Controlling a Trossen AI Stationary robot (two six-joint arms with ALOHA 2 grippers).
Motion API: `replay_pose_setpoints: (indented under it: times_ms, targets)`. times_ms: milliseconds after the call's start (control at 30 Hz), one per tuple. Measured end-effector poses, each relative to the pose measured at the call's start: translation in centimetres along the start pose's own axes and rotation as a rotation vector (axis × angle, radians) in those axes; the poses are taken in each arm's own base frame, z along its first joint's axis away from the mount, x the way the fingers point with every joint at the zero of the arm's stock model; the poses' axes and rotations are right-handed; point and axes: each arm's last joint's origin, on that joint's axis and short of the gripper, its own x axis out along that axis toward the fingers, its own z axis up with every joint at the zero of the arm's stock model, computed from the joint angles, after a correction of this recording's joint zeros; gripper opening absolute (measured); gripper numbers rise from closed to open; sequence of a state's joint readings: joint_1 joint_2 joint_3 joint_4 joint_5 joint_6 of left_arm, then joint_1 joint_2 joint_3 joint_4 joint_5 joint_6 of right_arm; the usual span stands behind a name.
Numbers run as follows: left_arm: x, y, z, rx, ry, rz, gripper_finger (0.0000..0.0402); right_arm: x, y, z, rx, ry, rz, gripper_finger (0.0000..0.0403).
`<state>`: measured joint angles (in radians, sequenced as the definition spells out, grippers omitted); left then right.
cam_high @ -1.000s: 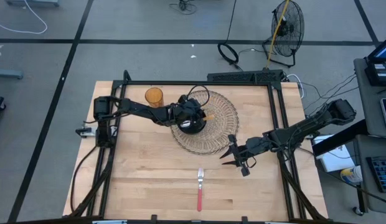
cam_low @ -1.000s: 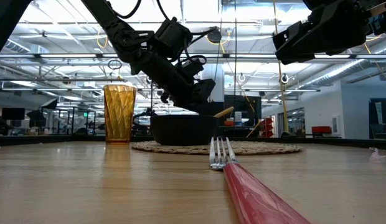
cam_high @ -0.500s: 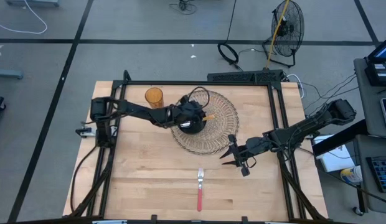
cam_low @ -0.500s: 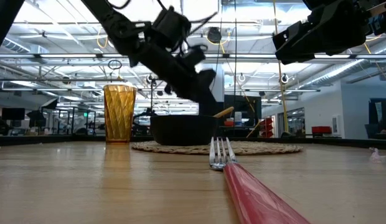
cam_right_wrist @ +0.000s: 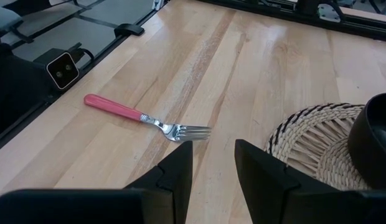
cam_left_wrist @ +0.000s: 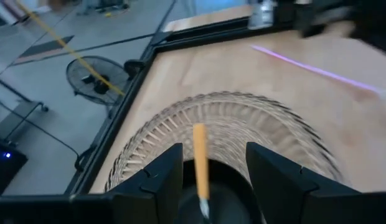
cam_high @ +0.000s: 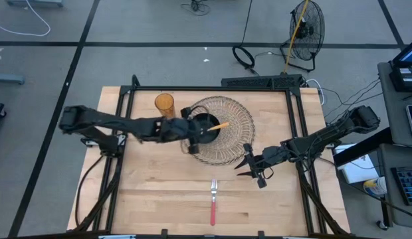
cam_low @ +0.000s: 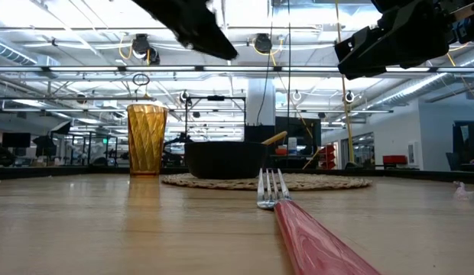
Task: Pick & Place Utensil
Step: Put the pink fork to the left of the yellow spoon into the black bowl on the brown mat
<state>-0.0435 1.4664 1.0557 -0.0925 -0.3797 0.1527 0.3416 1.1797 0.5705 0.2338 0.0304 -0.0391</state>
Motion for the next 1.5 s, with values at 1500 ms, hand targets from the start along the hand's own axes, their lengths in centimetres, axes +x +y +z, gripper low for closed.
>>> replay_pose_setpoints:
  times_ms: [1500]
  targets:
    - [-12.2, -11.3, -7.6, 0.026, 0.129, -0.015, 0.0182, 12.3, 2.6, 3.2, -0.21, -0.074, 0.393, 0.0116]
